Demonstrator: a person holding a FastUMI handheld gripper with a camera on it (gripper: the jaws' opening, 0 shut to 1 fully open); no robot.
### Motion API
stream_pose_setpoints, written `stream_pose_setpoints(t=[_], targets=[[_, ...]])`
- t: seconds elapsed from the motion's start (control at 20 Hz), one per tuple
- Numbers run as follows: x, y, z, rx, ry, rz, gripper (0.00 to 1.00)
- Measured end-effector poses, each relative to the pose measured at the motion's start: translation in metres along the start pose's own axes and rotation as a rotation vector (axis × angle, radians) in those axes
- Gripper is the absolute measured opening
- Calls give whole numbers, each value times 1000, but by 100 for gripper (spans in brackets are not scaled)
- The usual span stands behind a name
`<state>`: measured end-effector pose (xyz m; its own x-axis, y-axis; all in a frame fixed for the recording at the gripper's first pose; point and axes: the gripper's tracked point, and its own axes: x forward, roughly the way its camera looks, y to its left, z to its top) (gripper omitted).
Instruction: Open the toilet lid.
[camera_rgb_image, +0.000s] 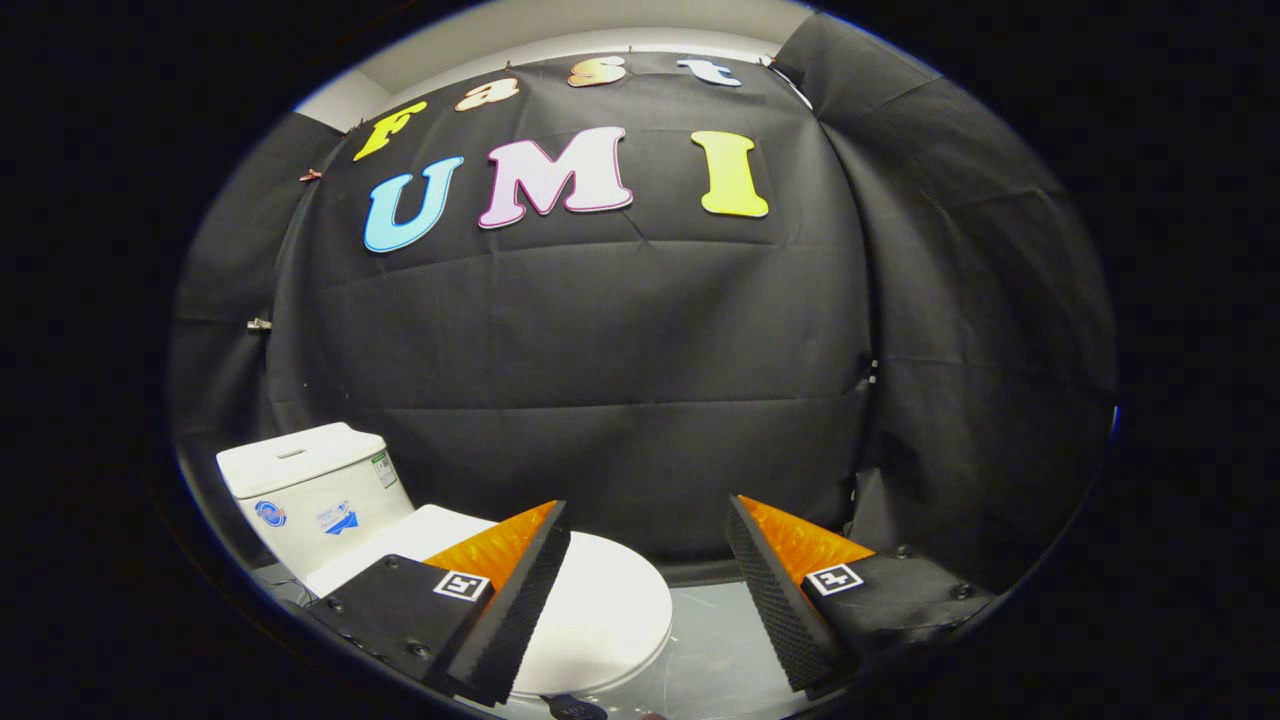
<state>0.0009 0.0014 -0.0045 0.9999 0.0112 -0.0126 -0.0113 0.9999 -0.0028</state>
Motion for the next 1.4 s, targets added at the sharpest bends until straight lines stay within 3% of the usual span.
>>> stream_pose_setpoints(t=[1.0, 1.4], targets=[[-4, -10, -9, 12, 27, -11, 99], [-15, -8, 4, -141, 18, 14, 99]])
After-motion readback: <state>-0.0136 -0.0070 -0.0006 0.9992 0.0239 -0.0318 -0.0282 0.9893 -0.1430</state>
